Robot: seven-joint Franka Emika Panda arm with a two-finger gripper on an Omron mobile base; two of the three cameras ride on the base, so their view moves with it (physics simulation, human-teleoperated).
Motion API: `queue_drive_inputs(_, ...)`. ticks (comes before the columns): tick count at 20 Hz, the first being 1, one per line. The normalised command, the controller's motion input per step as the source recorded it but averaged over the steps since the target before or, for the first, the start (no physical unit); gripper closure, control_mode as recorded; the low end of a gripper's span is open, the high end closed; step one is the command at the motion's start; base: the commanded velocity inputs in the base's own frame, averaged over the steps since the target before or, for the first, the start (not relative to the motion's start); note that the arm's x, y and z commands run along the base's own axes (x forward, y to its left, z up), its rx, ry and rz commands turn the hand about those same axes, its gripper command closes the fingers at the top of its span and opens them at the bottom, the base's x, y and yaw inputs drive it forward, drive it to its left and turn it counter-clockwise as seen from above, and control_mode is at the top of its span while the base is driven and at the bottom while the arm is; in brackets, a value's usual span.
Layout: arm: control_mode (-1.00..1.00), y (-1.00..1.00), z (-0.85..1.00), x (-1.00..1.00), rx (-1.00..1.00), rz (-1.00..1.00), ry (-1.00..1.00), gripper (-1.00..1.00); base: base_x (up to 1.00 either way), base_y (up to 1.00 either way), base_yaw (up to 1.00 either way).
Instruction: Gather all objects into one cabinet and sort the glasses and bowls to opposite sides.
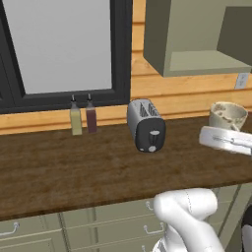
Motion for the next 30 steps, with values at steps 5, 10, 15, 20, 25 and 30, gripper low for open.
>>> queue_drive_inputs(5, -1.00, 0.00, -0.05, 0.00, 0.07, -0.24, 0.09, 1.00, 0.00, 0.00, 0.00)
queue_drive_inputs(10, -1.00, 0.00, -0.01, 0.00, 0.12, -0.39, 0.06, 1.00, 0.00, 0.00, 0.00)
queue_drive_inputs(15, -1.00, 0.06, -0.02, 0.00, 0.00, -0.15, 0.07, 1.00, 0.00, 0.00, 0.00)
queue_drive_inputs(20, 1.00, 0.05, -0.01, 0.00, 0.00, -0.04, 0.02, 1.00, 0.00, 0.16, -0.23)
queue_drive_inputs(25, 1.00, 0.00, 0.00, 0.00, 0.00, 0.00, 0.00, 1.00, -0.01, 0.52, -0.55)
queue_drive_inputs(30, 1.00, 0.00, 0.00, 0.00, 0.00, 0.00, 0.00, 1.00, -0.07, 0.59, -0.55)
